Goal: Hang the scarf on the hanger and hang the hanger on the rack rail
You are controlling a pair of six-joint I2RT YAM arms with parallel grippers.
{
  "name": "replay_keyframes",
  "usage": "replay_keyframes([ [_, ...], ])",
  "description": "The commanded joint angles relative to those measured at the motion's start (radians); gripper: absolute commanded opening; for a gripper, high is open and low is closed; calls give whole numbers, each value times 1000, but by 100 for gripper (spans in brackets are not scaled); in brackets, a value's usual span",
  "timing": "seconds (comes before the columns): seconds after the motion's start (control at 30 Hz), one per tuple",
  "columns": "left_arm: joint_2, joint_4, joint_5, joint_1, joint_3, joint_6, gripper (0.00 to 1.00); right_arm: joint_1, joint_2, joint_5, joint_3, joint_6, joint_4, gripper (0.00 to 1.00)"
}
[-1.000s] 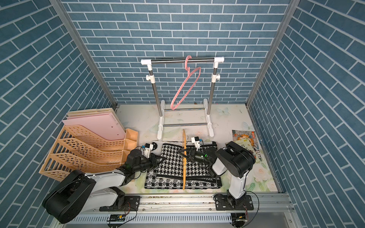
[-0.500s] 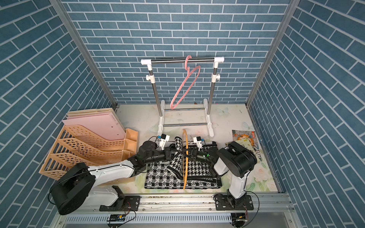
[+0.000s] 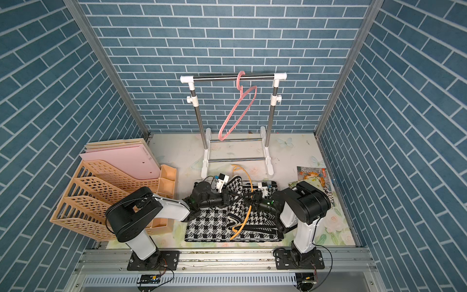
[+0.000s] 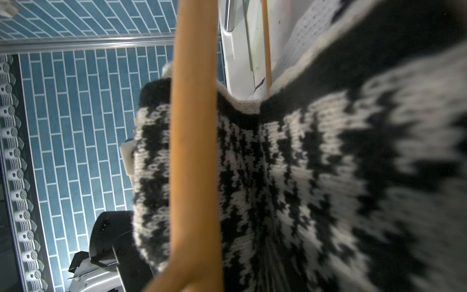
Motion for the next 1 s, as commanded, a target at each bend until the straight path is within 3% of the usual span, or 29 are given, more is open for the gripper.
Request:
replay_keyframes([
  [0.0, 5, -59, -19, -9, 20, 22, 0, 9, -54, -134, 7, -5, 123, 42],
  [0.13, -32, -173, -48, -7, 41, 78, 0, -6, -175, -149, 23, -137, -161, 49],
  [0.23, -42, -220, -60, -4, 47, 96, 0, -7, -346, -94, 51, -305, -530, 54],
  [0.33, -37, -237, -64, -3, 49, 103, 0, -7, -519, 13, 130, -501, -968, 67],
  [0.4, -28, -233, -64, -3, 51, 103, 0, -9, -557, 44, 168, -568, -1120, 70],
  [0.7, -4, -280, -83, -4, 84, 125, 0, -13, -614, 147, 200, -643, -1310, 66],
  [0.83, 3, -316, -96, -4, 113, 145, 0, -13, -673, 203, 247, -704, -1443, 54],
  [0.97, 17, -328, -97, -6, 145, 153, 0, -14, -664, 189, 243, -712, -1446, 38],
])
